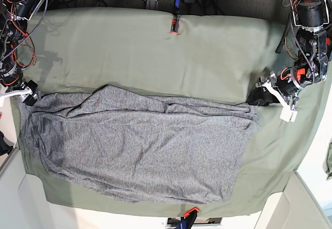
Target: Fold the T-shirt properly
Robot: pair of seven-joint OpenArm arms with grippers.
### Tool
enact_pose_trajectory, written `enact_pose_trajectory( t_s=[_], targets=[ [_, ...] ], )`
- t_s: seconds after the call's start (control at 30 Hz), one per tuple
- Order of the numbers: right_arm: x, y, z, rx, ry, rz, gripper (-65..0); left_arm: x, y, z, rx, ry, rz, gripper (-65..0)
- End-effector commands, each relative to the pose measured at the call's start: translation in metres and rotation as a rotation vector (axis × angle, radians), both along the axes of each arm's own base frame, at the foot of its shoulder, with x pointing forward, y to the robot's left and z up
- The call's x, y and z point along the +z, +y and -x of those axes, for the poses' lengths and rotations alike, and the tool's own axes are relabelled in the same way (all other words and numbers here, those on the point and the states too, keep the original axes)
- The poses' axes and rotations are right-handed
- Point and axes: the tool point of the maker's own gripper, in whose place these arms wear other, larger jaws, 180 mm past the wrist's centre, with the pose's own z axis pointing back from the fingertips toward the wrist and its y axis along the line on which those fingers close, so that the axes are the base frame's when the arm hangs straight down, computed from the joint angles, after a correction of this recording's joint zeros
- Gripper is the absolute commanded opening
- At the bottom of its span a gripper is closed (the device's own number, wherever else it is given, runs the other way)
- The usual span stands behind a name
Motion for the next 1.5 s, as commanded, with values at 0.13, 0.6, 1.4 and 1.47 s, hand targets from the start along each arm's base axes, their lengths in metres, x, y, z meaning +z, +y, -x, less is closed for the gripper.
enact_pose_trajectory(
  t_s=[0.13, 0.6, 1.4, 1.47],
  targets=[
    [0.011, -0.004, -0.007, 0.005, -0.028, 0.011, -32.0, 0.014, -0.014, -0.016, -0.009, -0.06, 0.032, -31.8],
    [0.008, -0.002, -0.004, 0.019, -0.008, 0.004, -32.0, 0.018, -0.02, -0.059, 0.059, -0.063, 0.099, -31.8],
    [0.055, 0.011, 0.01, 0.161, -0.094, 0.116, -65.0, 0.077, 0.003, -0.055, -0.054, -0.183, -0.087, -65.0],
    [0.064, 0.013, 0.013, 0.176, -0.102, 0.139, -65.0, 0.079, 0.008, -0.05, -0.066, -0.178, -0.112, -65.0]
  ],
)
